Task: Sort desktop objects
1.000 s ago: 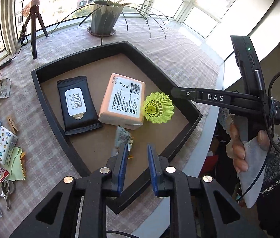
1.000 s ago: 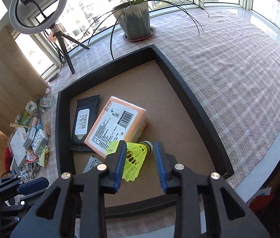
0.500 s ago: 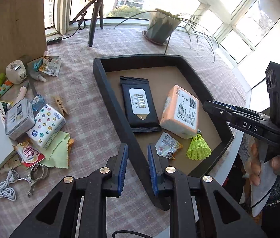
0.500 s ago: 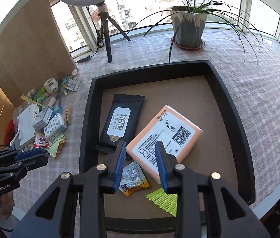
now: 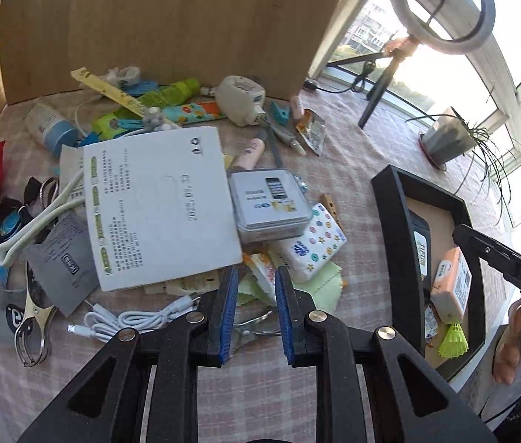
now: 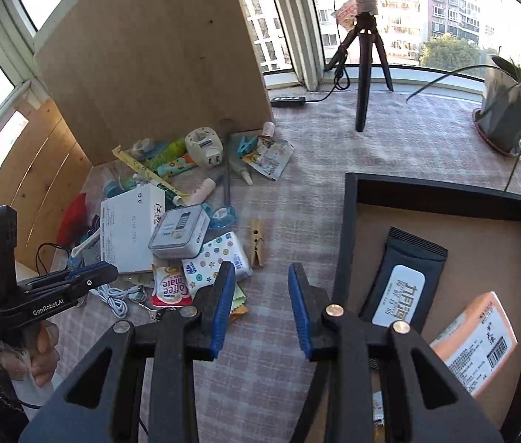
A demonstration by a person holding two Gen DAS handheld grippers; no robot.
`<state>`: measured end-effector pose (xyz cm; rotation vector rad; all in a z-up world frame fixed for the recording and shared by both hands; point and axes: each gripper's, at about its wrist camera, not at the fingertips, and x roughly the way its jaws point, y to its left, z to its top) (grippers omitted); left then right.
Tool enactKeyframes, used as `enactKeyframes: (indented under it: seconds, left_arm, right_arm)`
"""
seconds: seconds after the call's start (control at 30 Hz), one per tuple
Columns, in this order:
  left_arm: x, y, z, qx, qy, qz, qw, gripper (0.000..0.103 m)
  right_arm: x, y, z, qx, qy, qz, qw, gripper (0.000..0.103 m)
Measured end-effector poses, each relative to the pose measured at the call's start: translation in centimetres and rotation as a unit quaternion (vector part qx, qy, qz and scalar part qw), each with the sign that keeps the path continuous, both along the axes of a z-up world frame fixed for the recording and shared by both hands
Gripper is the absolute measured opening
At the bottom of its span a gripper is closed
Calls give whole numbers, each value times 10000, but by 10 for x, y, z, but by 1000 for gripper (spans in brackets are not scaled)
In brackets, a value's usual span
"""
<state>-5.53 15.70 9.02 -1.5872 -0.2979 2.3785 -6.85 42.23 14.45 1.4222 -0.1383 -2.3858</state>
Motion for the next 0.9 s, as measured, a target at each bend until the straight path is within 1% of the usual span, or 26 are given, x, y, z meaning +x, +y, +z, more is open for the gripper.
enactKeyframes:
  seconds: [0.13,0.17,0.2,0.3,0.43,0.57,0.63,0.67,0.7,0.77,0.9]
  left_arm:
    - [-3,-40,-13,-31,-81,509,9987,20]
    - [-4,-46,-16,-35,-103,585,9982,20]
    - [-5,-53,-20,-31,-121,655,9978,20]
    - [-9,-65,-26,-44,-134,817,9966,20]
    - [-15,-77,-31,-48,-117,978,9951,20]
    - [-21,-82,-40,-3,-200,1004,9947,20]
    - [-23,-84,-40,36,-147,1034,9945,25]
    - [-25,-85,-41,79,-167,1042,9944,31]
    - [-26,-85,-42,141,-200,1064,9940,33]
    - [-29,-86,-44,244,-252,1102,9933,33]
    - [-33,-81,-46,50,-255,1061,9940,33]
  right_arm:
    - [-17,-54,-12,-89,-101,507,9986,27]
    - [-22,-67,-17,-139,-167,623,9978,24]
    - [-27,-79,-21,-184,-241,720,9969,22]
    - [-39,-112,-31,-229,-389,974,9942,22]
    - [-55,-147,-43,-100,-514,1259,9907,22]
    - [-70,-169,-57,-8,-673,1436,9874,22]
    - [-74,-176,-63,-12,-722,1483,9863,22]
    - [-75,-178,-65,-13,-751,1505,9858,22]
    - [-77,-181,-68,-13,-783,1524,9852,22]
    - [-80,-184,-70,-23,-792,1544,9848,23]
    - [-85,-188,-71,-46,-825,1623,9833,23]
